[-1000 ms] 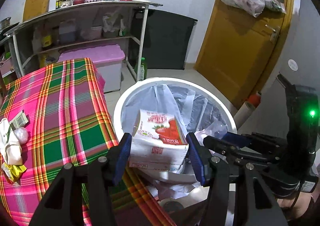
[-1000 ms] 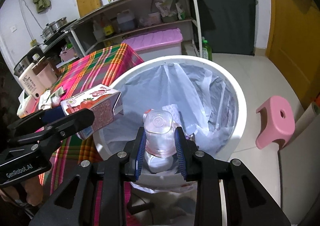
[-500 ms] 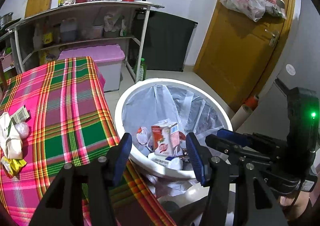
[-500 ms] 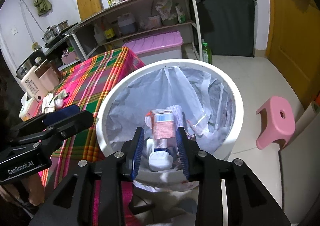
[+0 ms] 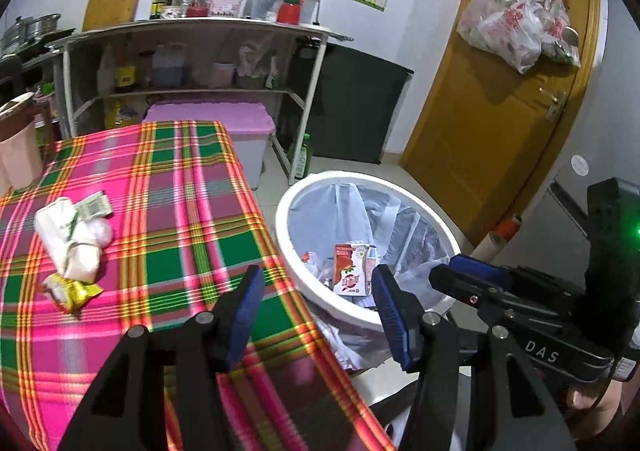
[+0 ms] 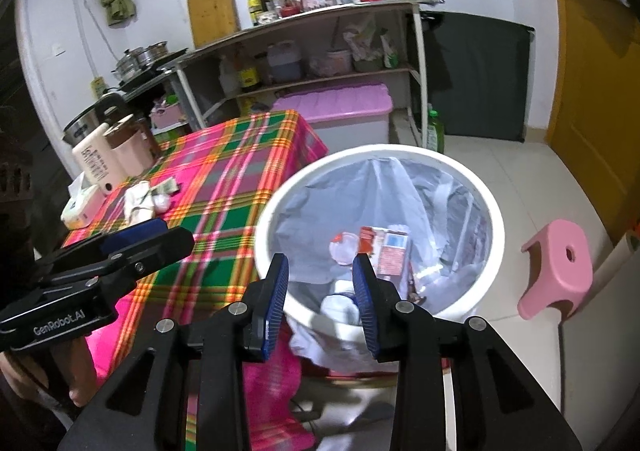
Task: Collect trash
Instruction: 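Move both tools back toward the remaining trash on the table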
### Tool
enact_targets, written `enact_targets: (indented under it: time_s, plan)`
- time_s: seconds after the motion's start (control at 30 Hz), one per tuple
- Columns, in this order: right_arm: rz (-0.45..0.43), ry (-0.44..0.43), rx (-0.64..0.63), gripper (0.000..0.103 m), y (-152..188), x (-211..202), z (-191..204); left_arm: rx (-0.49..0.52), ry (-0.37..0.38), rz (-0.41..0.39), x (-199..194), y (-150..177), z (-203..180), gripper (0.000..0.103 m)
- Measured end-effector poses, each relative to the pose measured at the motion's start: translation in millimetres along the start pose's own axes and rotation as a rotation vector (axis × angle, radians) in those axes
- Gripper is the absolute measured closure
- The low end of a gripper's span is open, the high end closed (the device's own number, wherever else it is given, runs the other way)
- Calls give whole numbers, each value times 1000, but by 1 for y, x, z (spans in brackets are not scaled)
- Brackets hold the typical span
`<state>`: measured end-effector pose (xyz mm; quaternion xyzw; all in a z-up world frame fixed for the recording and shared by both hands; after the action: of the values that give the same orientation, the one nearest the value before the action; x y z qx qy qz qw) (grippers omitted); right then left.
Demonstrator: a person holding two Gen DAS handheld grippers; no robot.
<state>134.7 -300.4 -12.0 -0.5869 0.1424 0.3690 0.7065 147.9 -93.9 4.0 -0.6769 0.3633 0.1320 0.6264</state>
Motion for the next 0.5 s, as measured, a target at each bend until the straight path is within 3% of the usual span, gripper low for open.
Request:
enact_targets:
  time_s: [0.3,0.4,0.5]
  plan:
    - [-13,-38,-61,67,1,-8,34,-37,-63,-35,-24,11,24,45]
    - [-14,-49,-73,59,3,-9,41,-49,-87,-43,-30,15,32,45]
    - [-12,-64,-86,58,4,-8,50,-61,-107,-49,-36,20,40,45]
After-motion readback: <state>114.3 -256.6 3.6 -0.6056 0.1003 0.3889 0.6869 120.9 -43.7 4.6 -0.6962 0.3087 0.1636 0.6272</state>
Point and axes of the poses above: each gripper's, at about its wrist camera, not at the fingertips, and x roughly the way its jaws point, z to its left, y to its underside, the point moved 1 cm from there along x, roughly the way its jaws point, and after that the axes turned 6 degrees about -y, right-handed, at the moved point
